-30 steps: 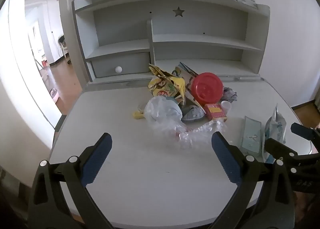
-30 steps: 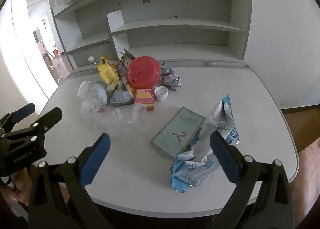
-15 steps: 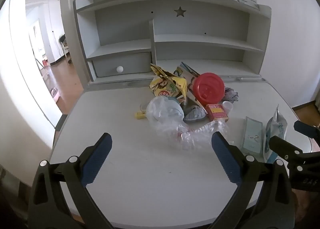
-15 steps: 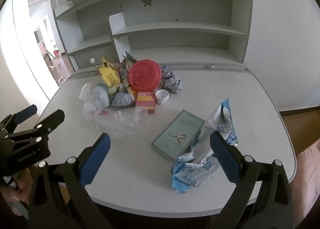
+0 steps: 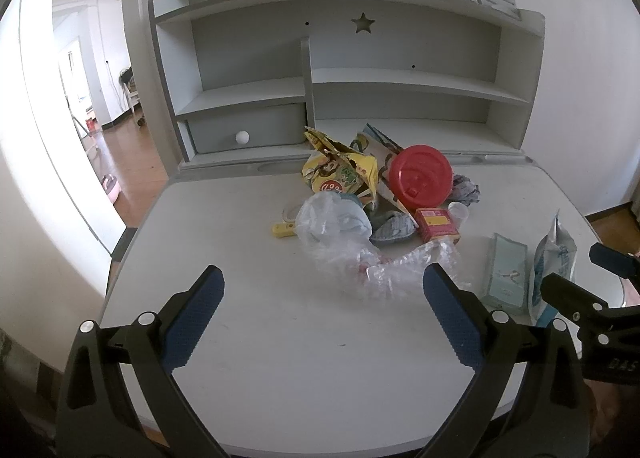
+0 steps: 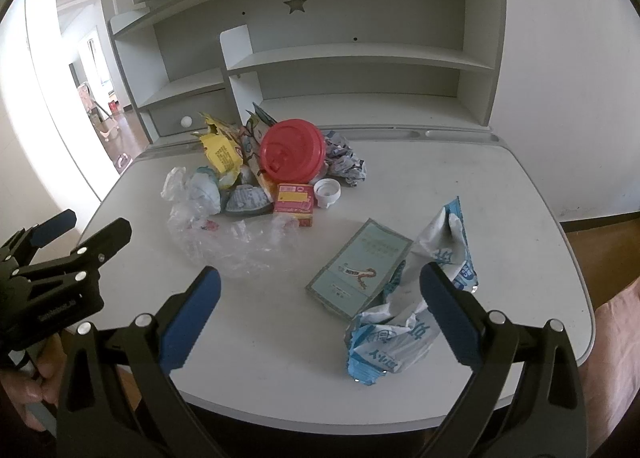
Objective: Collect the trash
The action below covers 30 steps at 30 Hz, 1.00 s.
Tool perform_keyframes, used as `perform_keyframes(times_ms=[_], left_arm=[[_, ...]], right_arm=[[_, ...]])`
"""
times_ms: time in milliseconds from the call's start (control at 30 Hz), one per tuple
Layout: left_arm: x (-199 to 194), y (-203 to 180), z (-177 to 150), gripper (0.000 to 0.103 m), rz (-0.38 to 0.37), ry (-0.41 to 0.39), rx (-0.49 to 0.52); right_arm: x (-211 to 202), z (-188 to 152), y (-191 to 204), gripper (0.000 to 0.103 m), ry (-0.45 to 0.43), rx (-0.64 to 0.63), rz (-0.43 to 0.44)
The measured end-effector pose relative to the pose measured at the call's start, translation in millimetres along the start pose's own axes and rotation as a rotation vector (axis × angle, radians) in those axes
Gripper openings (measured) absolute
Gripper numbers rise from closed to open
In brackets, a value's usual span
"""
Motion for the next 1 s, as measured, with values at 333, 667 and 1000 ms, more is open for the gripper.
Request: perform_keyframes(times_ms=[333, 667, 1000], left_arm=[[3.3, 1.0, -0.8, 0.097, 0.002, 0.007, -0.001], [4.1, 1.2, -1.5, 0.097, 0.003, 0.008, -0.001], [5.4, 1.5, -2.6, 0.097, 0.003, 0.012, -0.001]], right_arm=[[0.8, -0.3, 0.1, 0.096, 0.0, 0.001, 0.0], [0.4, -0.3, 0.3, 0.096, 0.002, 0.002, 0.004], [-1.2, -0.7, 2.0, 0.096, 0.002, 0.003, 0.003]])
Point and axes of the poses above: each gripper's, at about its wrist camera, not at the fingertips, and x roughly the way its jaws point, y to its left, z to its top, the point moved 8 cm from there along x, roughly the way its jaws point, and after that the axes turned 6 degrees about -x, right-handed, at the moved point
